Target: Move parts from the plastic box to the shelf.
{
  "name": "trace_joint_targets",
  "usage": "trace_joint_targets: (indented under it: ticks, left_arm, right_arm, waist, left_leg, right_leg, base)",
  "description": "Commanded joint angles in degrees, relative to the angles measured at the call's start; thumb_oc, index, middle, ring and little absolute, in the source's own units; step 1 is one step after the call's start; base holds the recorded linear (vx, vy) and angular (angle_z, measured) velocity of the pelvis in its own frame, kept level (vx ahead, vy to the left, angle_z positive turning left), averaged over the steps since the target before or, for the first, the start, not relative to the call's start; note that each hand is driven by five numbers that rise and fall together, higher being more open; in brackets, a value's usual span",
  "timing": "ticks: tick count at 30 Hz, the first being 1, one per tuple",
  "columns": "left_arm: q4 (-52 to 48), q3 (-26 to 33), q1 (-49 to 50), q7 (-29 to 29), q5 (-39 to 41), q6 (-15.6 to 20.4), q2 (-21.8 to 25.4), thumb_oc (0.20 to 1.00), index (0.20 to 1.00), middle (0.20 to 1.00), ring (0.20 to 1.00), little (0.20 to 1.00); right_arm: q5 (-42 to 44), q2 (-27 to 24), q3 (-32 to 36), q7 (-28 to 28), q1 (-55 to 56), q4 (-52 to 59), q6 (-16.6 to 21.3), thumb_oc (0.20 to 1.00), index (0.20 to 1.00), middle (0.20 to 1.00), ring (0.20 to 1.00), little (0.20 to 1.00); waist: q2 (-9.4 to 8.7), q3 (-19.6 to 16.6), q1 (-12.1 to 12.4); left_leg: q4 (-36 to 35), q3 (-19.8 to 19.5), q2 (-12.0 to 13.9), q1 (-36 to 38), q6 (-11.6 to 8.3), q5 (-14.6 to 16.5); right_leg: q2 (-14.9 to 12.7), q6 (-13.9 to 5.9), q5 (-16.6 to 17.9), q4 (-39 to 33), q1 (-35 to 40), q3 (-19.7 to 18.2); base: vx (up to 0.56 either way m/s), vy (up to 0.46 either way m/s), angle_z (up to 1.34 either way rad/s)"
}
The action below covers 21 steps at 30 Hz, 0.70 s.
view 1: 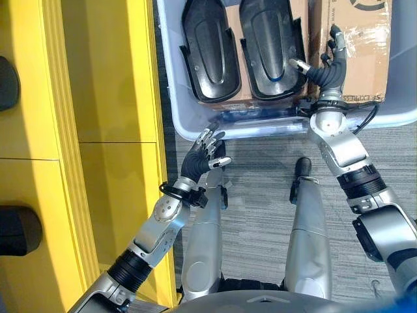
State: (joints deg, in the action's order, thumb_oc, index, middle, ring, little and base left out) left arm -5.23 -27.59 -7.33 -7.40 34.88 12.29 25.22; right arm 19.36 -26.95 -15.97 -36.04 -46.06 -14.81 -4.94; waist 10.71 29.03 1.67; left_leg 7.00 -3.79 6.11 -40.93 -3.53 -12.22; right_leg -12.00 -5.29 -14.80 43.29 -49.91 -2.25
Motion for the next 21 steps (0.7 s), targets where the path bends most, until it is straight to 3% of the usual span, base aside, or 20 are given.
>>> trace_joint_targets:
  ticks: [1, 4, 6, 7, 10, 15, 21]
  left_arm:
    - [-2.23, -1.42, -0.6, 0.87, -0.36, 2.04, 0.06, 1.0, 1.0, 1.0, 1.0, 1.0]
    - [-2.27, -1.44, -0.4, 1.09, 0.18, 2.13, 0.23, 1.0, 1.0, 1.0, 1.0, 1.0]
    - [-1.72, -1.47, -0.59, 1.39, 0.3, 2.37, 0.11, 1.0, 1.0, 1.0, 1.0, 1.0]
    - [-1.71, -1.47, -0.82, 1.43, -0.18, 2.4, -0.08, 1.0, 1.0, 1.0, 1.0, 1.0]
    - [-1.69, -1.92, -1.46, 1.03, -0.08, 2.5, -0.28, 1.0, 1.0, 1.0, 1.0, 1.0]
    - [-1.08, -3.24, -2.29, 0.14, -0.03, 3.08, -0.3, 1.0, 1.0, 1.0, 1.0, 1.0]
    - [-2.78, -5.87, -3.3, -2.49, -0.31, 2.7, 0.47, 1.0, 1.0, 1.0, 1.0, 1.0]
  right_arm:
    - [1.86, 0.23, 0.76, 1.01, -4.76, -5.33, 2.17, 1.0, 1.0, 1.0, 1.0, 1.0]
    - [-3.81, -0.69, 0.94, 1.88, -4.92, -7.09, 4.05, 1.0, 1.0, 1.0, 1.0, 1.0]
    - [-4.16, -0.58, 0.26, 2.13, -5.43, -6.78, 1.18, 1.0, 1.0, 1.0, 1.0, 1.0]
    - [-4.3, -0.24, -0.62, -2.18, -6.2, -7.72, -1.34, 1.0, 1.0, 1.0, 1.0, 1.0]
    - [-3.26, -0.77, 0.04, -8.0, -7.49, -13.75, -3.27, 1.0, 1.0, 1.0, 1.0, 1.0]
    - [-4.61, -3.34, 2.62, -12.41, -10.0, -23.96, -2.66, 1.0, 1.0, 1.0, 1.0, 1.0]
    - [-3.54, -12.04, 3.65, -13.17, -15.0, -34.51, -0.46, 1.0, 1.0, 1.0, 1.0, 1.0]
  waist:
    - [2.55, 0.76, 0.01]
    - [3.0, 0.76, 0.07]
    - [2.97, 0.76, 0.13]
    - [2.98, 0.76, 0.39]
    - [3.18, 0.76, 0.72]
    - [3.49, 0.76, 1.0]
    - [3.73, 0.76, 1.0]
  left_leg:
    - [7.83, 1.45, -2.72, 0.3, 0.59, 11.51]
    - [7.71, 1.58, -2.78, -0.03, 0.61, 11.35]
    - [7.71, 1.53, -2.89, -0.2, 0.53, 11.27]
    - [7.73, 1.48, -2.91, -0.58, 0.56, 11.17]
    - [7.73, 1.55, -2.9, -0.9, 0.57, 11.23]
    - [7.85, 1.73, -2.75, -1.07, 0.57, 11.55]
    - [8.17, 2.0, -2.9, -1.12, 0.42, 12.1]
  right_leg:
    - [2.04, 2.69, 7.66, -14.61, 3.46, -0.94]
    - [1.94, 2.69, 7.75, -14.63, 3.06, -0.91]
    - [1.83, 2.7, 7.91, -14.69, 2.84, -0.84]
    - [1.82, 2.77, 7.92, -14.63, 2.6, -0.75]
    - [1.65, 2.76, 7.81, -14.57, 2.5, -0.41]
    - [1.29, 2.61, 7.76, -14.83, 2.63, 0.13]
    - [0.84, 2.27, 7.85, -15.53, 2.96, 0.83]
  base:
    - [0.01, 0.018, 0.03]
    - [0.01, 0.01, -0.07]
    - [0.0, -0.005, -0.16]
    - [0.0, 0.0, 0.0]
    - [0.0, -0.01, 0.08]
    - [0.01, 0.001, 0.08]
    - [0.01, 0.008, 0.07]
